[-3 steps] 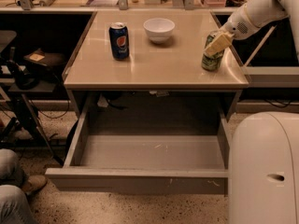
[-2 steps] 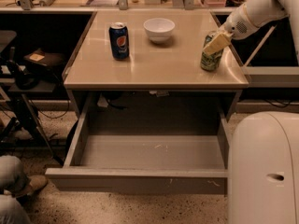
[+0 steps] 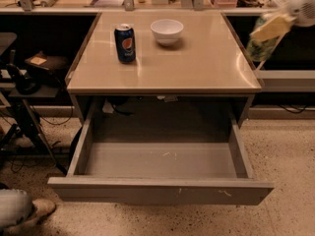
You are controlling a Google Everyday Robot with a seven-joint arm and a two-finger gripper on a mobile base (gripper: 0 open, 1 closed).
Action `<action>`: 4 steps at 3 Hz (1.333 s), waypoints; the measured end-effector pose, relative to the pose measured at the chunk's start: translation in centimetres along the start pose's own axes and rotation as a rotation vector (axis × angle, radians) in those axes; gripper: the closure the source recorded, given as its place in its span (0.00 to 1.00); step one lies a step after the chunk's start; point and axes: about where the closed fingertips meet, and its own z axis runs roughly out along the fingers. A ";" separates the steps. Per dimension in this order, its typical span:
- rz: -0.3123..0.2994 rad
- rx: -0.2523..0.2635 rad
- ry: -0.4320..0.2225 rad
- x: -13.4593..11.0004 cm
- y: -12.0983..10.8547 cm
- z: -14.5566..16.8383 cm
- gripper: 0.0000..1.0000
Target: Place green can into top drawer
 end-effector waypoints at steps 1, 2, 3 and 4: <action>0.089 0.225 -0.051 -0.1 0.1 -9.7 1.00; 0.173 0.340 -0.166 -4.2 5.6 -17.5 1.00; 0.168 0.315 -0.181 -7.1 15.0 -20.9 1.00; 0.150 0.343 -0.159 -6.5 15.0 -20.4 1.00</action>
Offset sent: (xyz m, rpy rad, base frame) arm -0.4549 0.0584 -0.0798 -0.1316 0.2866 -0.5233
